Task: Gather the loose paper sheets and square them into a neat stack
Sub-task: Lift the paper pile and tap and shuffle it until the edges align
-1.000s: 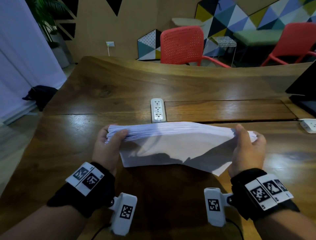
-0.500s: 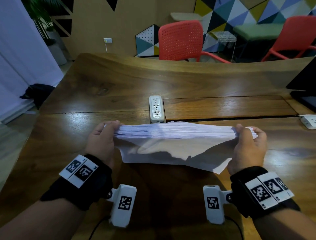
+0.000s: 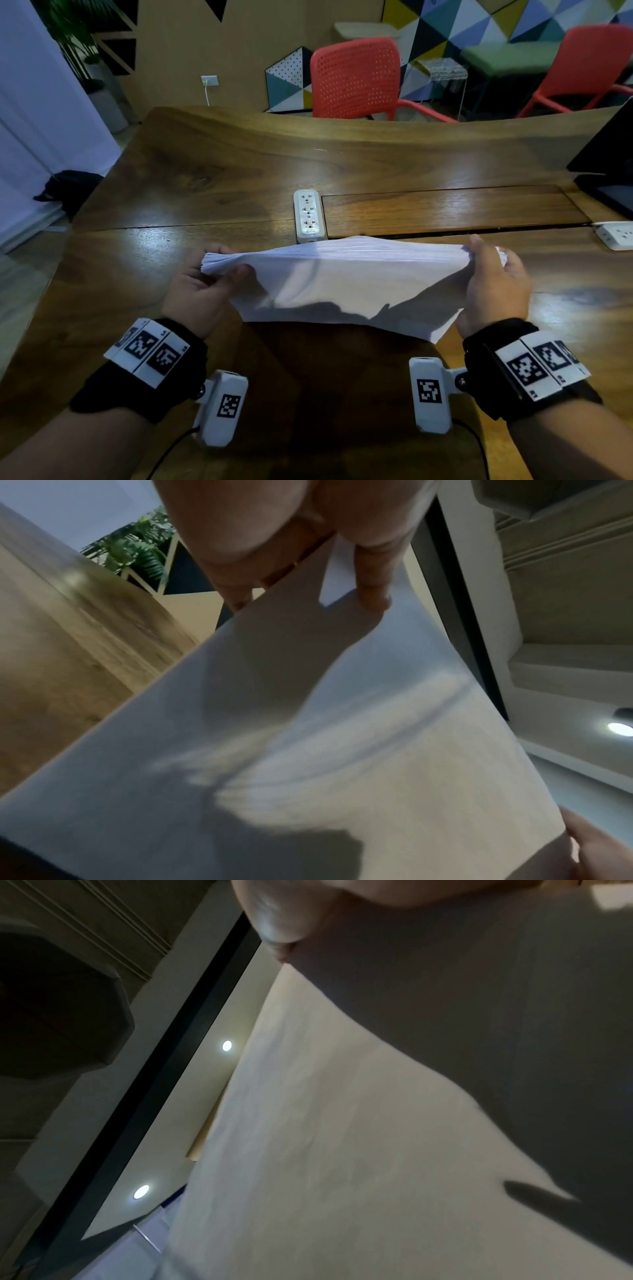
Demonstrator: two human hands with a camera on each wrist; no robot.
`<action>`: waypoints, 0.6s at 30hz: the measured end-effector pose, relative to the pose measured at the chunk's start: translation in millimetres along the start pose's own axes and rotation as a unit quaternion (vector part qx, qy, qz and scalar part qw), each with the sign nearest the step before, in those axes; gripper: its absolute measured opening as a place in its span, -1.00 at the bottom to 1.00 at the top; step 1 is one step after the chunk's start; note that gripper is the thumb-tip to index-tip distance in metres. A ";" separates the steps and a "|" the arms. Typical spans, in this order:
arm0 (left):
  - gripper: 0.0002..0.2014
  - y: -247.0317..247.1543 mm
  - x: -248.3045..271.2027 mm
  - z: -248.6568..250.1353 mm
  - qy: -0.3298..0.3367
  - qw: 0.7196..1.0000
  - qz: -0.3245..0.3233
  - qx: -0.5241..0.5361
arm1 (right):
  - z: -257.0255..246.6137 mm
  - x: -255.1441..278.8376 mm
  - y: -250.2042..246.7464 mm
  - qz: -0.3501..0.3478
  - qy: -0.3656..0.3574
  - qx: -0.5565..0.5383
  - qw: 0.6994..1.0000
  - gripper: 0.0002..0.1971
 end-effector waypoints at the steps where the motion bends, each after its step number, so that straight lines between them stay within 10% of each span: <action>1: -0.83 0.0 -0.3 0.5 -0.003 1.000 0.003 0.009 | -1.1 0.3 -0.2 -0.005 -0.004 0.010 1.000 -0.85; 6: -0.85 19.3 8.7 29.1 0.064 0.998 0.000 -0.012 | -29.1 -5.0 -23.2 0.043 -0.172 0.147 0.973 -0.70; 9: -0.90 37.5 13.3 67.4 0.118 0.991 -0.006 -0.068 | -69.6 28.8 5.0 -0.073 -0.428 0.350 0.830 -0.38; 12: -0.91 60.1 15.8 106.4 0.189 0.964 -0.029 -0.183 | -72.6 65.5 49.4 -0.237 -0.508 0.482 0.673 -0.43; 18: -0.76 59.2 13.7 117.9 0.299 0.909 -0.018 -0.290 | -85.9 64.0 52.3 -0.304 -0.474 0.393 0.727 -0.88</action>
Point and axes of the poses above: each hand's wrist, its own x-axis away from the middle knuckle, its own y-axis out of the palm, z = x × y, the point moved 6 cm from there along -x, towards the middle knuckle, and after that the axes turned 2 degrees about -y, right-handed, at the moved point
